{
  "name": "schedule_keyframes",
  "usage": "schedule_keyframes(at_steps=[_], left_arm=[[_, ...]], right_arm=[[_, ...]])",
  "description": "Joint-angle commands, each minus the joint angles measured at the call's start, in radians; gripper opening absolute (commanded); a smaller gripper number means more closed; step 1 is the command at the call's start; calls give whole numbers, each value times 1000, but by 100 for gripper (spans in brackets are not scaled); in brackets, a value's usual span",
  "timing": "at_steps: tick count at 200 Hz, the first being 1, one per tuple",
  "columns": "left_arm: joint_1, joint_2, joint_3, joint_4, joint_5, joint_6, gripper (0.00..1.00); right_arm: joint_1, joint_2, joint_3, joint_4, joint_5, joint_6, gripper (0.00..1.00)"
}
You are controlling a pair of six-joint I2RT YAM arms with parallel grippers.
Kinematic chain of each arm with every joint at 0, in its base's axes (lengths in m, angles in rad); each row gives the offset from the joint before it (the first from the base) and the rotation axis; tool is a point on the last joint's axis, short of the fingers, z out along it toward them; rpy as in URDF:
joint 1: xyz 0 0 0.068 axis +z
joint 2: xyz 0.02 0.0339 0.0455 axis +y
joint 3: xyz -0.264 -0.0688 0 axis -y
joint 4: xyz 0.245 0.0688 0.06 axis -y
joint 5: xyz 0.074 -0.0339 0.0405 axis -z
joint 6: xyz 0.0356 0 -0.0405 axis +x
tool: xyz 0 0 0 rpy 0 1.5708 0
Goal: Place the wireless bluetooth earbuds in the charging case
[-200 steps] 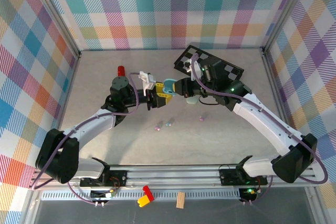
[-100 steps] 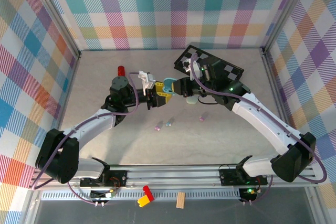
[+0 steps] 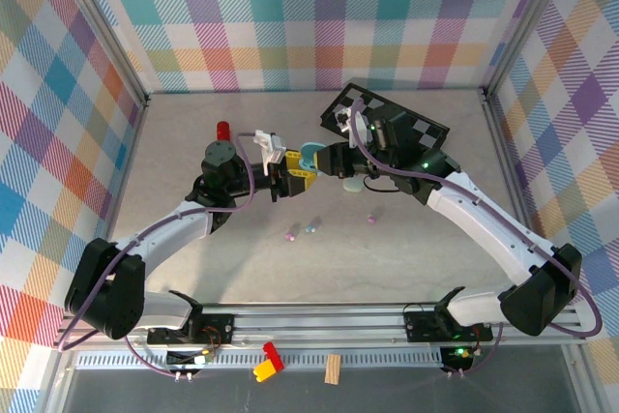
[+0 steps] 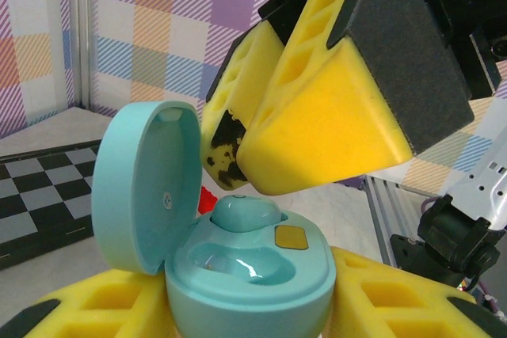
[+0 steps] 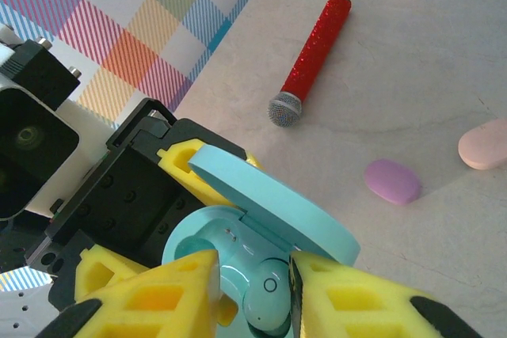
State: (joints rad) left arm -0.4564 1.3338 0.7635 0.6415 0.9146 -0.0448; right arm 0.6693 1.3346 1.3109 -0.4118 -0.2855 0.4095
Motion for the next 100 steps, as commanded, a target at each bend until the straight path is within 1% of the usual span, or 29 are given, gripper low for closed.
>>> schedule_keyframes(at_steps=[1,32,59,83,100], left_arm=[[-5,-37,1,57,24,-6,42],[4,-31,-14,78,-1,1,42],[20,-15,-34,150,-22,-37,42],[32,-5,-47,200,-38,-61,42],[38,-7,-58,225,-68,-67,42]], right_arm=[[7,-9,-7,18,3,-9,32],[6,-71,-23,25,12,-22,46],[7,-168,-94,61,7,-41,58],[7,-275,-205,93,52,-18,60],[6,-332,-275,84,114,23,60]])
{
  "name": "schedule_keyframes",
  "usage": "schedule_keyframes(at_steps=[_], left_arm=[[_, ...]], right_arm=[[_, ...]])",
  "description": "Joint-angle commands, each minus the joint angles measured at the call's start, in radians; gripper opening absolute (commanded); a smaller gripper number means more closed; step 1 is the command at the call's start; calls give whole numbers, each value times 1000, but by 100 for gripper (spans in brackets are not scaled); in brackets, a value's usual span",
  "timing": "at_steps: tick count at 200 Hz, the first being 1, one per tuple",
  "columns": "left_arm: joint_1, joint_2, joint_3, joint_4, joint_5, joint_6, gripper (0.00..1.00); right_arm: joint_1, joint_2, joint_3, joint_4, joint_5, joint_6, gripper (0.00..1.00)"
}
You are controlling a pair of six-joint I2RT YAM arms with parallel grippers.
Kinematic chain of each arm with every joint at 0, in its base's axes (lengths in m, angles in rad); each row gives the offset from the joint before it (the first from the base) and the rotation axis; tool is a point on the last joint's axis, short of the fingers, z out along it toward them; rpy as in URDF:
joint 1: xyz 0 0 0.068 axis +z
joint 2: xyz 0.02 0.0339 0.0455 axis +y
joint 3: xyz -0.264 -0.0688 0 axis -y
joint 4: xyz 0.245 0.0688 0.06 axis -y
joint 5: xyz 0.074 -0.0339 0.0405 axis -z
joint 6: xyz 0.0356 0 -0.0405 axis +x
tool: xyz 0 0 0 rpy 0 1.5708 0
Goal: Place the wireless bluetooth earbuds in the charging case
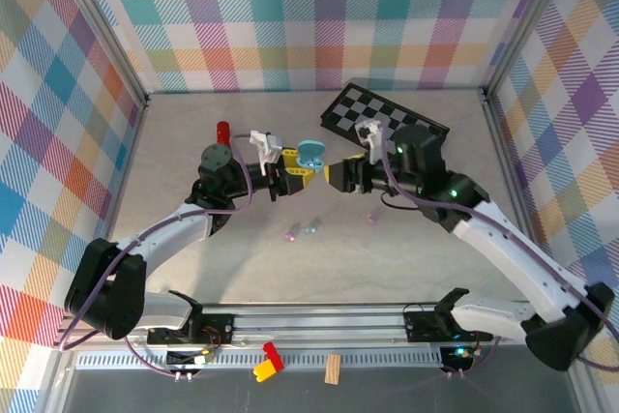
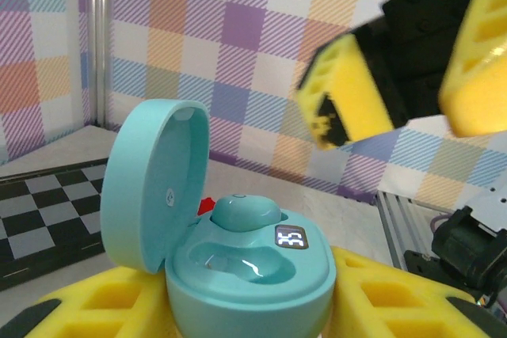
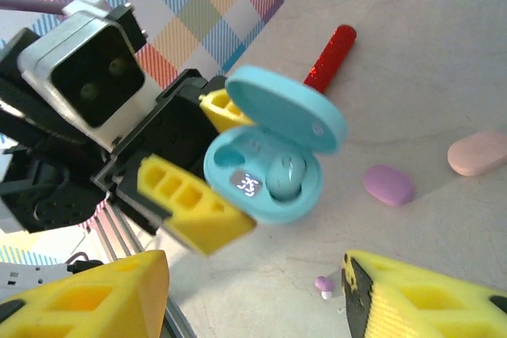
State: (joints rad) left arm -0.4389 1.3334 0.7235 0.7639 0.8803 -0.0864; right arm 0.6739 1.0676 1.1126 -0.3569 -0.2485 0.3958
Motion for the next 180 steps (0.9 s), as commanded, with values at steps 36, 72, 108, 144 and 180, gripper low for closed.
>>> schedule_keyframes(at_steps=[36,72,108,144,180], left_arm=[[35,-19,-37,173,-106,-54,42],[52,-53,-58,227,-119,-91,42],[60,-119,-85,198,-116,-96,42],[62,-189,-101,137,-117,-78,42],[62,-234,-99,97,-115,-75,42]], right_arm=[[1,-28,-166,11,103,108,61],[1,135,-202,76,77,103,62],[1,345,-166,148,-50,9,63],[1,579,-75,164,-197,-87,64],[1,773,42,136,-322,-167,67]])
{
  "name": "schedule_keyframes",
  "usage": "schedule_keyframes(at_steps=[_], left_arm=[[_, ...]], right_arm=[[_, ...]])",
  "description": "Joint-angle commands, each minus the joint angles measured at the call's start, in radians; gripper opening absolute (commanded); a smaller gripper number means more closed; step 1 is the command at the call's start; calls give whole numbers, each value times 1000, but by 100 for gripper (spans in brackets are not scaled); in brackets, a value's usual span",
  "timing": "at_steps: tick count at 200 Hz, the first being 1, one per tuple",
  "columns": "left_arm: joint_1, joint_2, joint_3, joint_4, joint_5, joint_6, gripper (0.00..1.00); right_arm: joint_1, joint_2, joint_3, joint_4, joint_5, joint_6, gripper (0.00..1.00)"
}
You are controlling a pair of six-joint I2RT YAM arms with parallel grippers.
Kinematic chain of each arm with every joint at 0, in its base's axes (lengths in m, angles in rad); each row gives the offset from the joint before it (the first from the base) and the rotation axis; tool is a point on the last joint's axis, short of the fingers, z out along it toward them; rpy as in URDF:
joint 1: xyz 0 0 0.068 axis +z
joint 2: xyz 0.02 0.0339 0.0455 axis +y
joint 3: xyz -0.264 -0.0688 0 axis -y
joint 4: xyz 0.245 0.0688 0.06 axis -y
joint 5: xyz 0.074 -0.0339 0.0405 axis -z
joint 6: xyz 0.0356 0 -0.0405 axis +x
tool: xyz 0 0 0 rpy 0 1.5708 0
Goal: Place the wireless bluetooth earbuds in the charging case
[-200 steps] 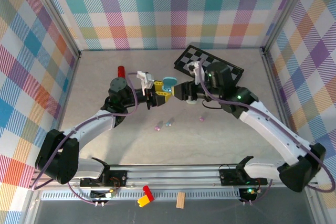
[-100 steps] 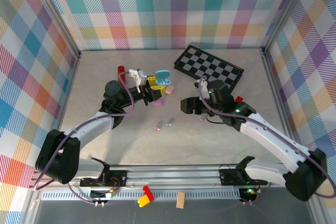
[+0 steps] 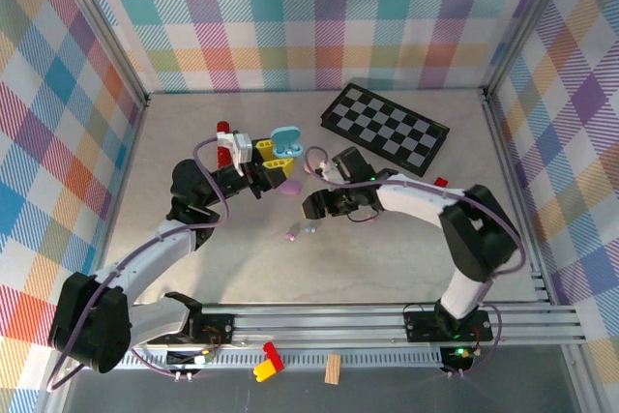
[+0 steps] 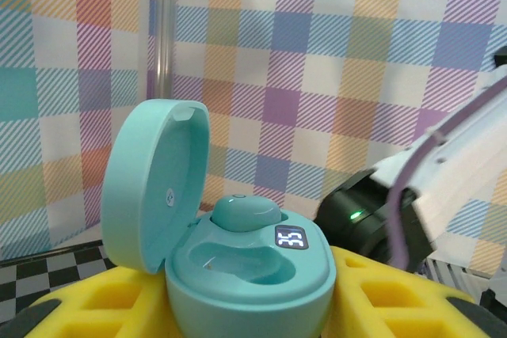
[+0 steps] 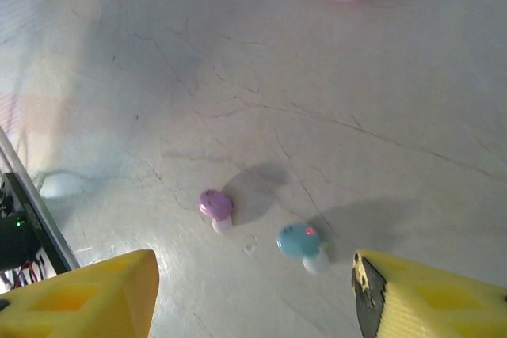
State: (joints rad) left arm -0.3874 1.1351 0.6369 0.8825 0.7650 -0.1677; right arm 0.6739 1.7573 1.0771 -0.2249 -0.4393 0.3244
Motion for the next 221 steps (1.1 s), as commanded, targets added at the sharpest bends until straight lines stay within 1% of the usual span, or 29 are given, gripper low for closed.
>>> schedule_keyframes(at_steps=[1,37,74,128,181,201,221], left_arm=[[10,-37,-13,-23,-1,7,42],[10,-62,-9,-69,2,24,42],[10,-69,-12,-87,4,29,42],[10,-71,-11,-117,1,55,42],[10,-66,-8,-131,7,64,42],[10,-70,-7,-158,3,77,42],[10,-77,-5,-183,0,91,42]], right_arm=[[1,86,81,1,-133,-99,67],[1,228,208,-124,-177,-181,69],[1,279,242,-193,-159,-239,70],[22,274,216,-250,-167,-290,69],[32,242,172,-251,-160,-285,65],[36,233,169,-261,-159,-286,61],[39,225,166,-270,-154,-288,59]])
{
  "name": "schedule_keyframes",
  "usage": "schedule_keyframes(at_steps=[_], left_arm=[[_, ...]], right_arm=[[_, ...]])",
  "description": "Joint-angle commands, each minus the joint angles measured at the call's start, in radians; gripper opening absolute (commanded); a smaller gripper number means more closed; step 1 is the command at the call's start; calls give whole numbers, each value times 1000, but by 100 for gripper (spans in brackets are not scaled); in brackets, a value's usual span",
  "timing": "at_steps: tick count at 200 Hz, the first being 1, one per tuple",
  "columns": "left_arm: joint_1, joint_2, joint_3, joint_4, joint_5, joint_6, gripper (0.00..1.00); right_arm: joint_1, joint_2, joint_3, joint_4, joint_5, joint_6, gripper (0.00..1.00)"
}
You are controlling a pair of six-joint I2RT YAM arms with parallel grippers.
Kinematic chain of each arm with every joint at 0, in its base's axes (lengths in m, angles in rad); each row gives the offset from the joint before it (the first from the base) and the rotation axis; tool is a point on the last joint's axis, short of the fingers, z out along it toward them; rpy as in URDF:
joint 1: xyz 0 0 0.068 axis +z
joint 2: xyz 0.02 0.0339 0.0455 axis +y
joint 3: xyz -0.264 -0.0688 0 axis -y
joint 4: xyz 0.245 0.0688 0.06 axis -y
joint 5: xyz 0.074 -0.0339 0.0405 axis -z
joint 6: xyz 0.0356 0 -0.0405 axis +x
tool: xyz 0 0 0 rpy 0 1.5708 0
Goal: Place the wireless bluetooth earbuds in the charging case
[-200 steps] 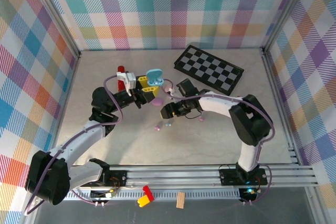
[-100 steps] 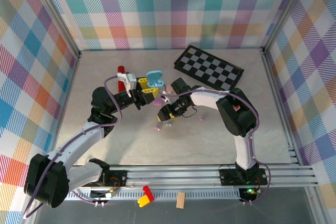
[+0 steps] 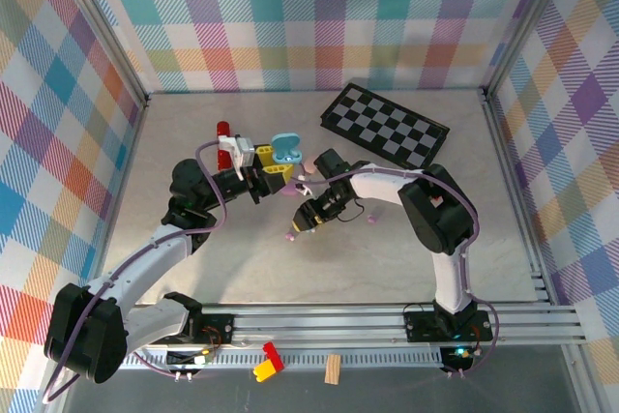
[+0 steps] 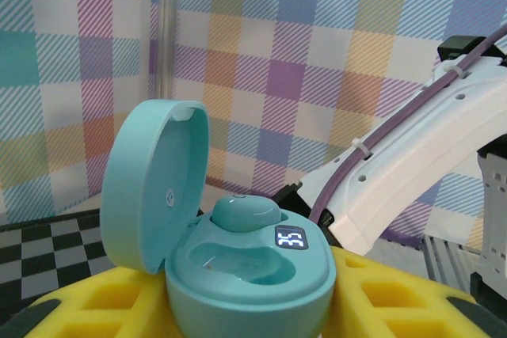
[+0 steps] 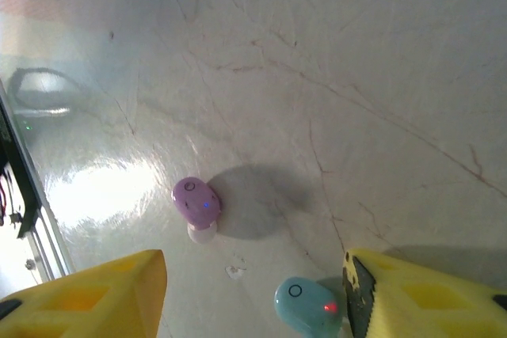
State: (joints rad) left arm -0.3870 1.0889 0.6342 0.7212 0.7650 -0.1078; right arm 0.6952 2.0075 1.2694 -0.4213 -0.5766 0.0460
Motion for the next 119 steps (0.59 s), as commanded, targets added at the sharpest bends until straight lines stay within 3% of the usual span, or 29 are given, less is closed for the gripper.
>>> schedule_keyframes(at_steps=[1,119], left_arm=[[10,-31,-2,-22,0,31,42],[10,-28,2,-33,2,39,42]], right_arm=[[17,-24,-27,-74,-16,-11,58],[31,-8,-21,-98,52,-12,39]])
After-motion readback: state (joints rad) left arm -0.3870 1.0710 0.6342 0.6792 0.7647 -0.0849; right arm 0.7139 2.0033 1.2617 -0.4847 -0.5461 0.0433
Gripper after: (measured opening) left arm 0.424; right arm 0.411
